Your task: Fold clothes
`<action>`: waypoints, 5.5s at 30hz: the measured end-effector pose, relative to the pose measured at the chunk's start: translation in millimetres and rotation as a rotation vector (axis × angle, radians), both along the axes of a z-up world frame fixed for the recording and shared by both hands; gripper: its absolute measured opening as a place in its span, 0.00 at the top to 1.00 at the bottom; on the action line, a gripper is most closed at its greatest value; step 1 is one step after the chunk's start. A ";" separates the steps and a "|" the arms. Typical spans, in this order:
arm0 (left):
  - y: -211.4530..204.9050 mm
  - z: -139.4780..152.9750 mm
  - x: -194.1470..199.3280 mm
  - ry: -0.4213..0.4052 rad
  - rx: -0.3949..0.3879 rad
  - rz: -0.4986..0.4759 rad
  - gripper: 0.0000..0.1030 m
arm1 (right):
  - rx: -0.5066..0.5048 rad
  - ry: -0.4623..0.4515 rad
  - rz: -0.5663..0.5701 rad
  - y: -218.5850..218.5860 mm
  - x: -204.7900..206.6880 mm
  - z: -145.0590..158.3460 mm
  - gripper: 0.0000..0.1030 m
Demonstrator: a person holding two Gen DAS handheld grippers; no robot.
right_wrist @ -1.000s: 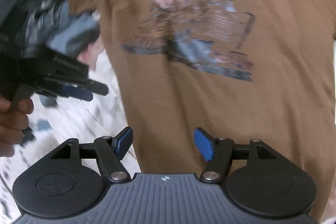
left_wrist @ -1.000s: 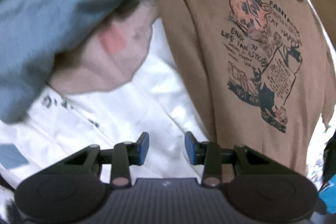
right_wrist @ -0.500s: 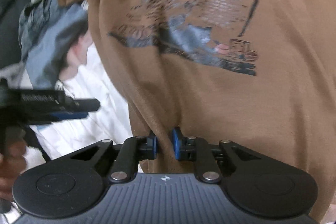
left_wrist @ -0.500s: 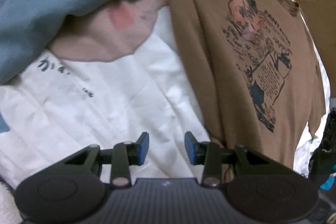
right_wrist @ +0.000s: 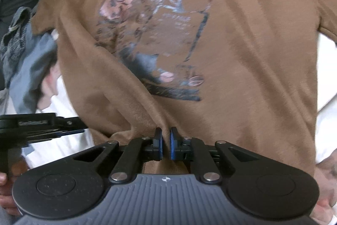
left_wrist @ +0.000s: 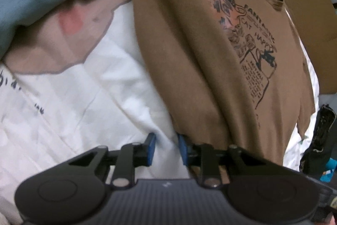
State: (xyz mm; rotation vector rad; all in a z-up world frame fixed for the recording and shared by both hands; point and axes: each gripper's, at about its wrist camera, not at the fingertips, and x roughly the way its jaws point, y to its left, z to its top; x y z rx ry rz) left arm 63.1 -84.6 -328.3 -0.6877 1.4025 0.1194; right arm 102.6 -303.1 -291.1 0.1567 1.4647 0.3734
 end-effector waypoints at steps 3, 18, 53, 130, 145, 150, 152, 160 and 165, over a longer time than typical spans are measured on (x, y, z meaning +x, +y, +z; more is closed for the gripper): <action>1.8 2.8 1.4 -0.032 -0.026 -0.001 0.75 | -0.031 0.003 -0.016 1.5 3.3 -6.6 0.95; 2.3 14.2 54.7 -0.066 -0.098 -0.079 0.59 | -0.137 -0.065 -0.141 -5.6 -7.0 20.0 0.55; 39.1 96.3 -59.4 -0.040 -0.038 0.318 0.93 | -0.069 0.020 0.070 38.7 -62.8 48.4 0.55; 89.6 85.7 -84.1 0.443 0.355 -0.204 0.98 | -0.259 0.230 -0.185 -177.9 -121.7 -33.6 0.46; 104.2 143.5 -51.7 0.419 0.395 -0.290 0.98 | -0.187 0.309 -0.199 -176.9 -125.1 25.3 0.99; 108.7 159.0 -46.7 0.413 0.434 -0.309 0.98 | -0.174 0.319 -0.225 -175.9 -124.5 41.4 0.99; 108.1 165.4 -45.7 0.412 0.437 -0.306 0.98 | -0.160 0.327 -0.236 -184.0 -125.1 42.8 0.99; 92.7 201.8 -40.3 0.369 0.399 -0.315 0.98 | -0.170 0.337 -0.265 -183.4 -124.5 64.1 0.99; 92.6 219.2 -34.9 0.348 0.397 -0.323 0.98 | -0.171 0.342 -0.267 -183.0 -110.8 75.7 0.99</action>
